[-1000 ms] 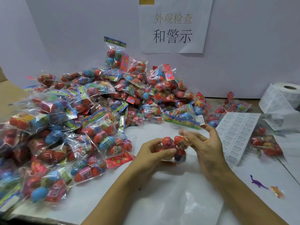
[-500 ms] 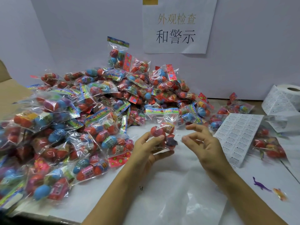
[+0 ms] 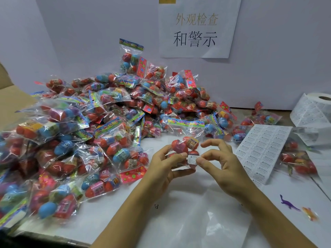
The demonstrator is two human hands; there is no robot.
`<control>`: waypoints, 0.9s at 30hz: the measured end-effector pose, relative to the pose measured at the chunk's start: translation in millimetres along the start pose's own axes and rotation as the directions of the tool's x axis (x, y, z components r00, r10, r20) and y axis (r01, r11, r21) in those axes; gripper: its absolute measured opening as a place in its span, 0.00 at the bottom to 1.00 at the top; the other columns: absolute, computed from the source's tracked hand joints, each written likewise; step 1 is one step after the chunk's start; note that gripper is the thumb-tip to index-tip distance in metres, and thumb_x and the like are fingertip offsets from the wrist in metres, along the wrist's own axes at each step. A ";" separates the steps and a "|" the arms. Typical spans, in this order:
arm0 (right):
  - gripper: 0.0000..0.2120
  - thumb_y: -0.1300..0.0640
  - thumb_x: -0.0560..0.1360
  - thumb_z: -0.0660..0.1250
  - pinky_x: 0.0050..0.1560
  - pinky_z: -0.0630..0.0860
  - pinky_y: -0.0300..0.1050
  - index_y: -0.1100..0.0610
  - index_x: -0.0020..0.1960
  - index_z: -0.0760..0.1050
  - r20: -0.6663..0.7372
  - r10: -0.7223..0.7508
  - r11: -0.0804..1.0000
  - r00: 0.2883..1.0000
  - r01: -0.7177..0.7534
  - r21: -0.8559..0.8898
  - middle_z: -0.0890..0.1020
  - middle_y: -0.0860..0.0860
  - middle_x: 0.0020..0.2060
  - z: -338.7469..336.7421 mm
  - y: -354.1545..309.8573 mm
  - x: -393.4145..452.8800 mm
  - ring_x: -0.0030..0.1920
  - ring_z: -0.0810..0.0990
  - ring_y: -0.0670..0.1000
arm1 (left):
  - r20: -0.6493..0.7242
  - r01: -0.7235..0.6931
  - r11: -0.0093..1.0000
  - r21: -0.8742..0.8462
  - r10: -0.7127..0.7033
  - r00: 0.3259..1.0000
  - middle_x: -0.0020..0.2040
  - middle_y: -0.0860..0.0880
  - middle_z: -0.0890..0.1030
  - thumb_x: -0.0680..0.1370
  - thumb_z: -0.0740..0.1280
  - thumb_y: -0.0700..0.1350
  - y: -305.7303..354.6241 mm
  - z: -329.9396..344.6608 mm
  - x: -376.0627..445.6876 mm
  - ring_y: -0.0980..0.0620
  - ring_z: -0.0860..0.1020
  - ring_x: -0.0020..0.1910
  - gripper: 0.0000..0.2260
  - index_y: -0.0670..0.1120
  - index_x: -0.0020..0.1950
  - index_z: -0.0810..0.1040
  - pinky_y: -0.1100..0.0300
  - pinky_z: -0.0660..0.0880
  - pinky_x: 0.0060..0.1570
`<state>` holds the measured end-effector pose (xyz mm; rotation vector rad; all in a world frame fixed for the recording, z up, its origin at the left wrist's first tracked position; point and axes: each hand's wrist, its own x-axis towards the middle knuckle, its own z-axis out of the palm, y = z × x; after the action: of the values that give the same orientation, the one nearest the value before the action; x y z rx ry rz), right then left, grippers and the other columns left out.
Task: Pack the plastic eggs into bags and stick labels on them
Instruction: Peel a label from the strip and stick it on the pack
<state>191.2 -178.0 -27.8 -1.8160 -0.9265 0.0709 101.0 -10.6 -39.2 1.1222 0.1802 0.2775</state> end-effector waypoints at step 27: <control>0.10 0.36 0.67 0.68 0.45 0.74 0.32 0.40 0.39 0.82 -0.250 -0.016 0.999 0.968 0.028 0.046 0.75 0.38 0.52 12.1 -8.7 -0.4 0.60 0.74 0.47 | -0.096 -0.143 0.989 0.036 0.146 0.985 0.52 0.36 0.86 0.68 0.80 0.38 -3.3 4.5 -0.8 0.39 0.86 0.52 0.22 0.39 0.61 0.80 0.51 0.83 0.51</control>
<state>180.6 -167.6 -26.2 -1.7221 -0.7593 -0.1454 101.9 -16.0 -40.2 1.1531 0.1910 0.4619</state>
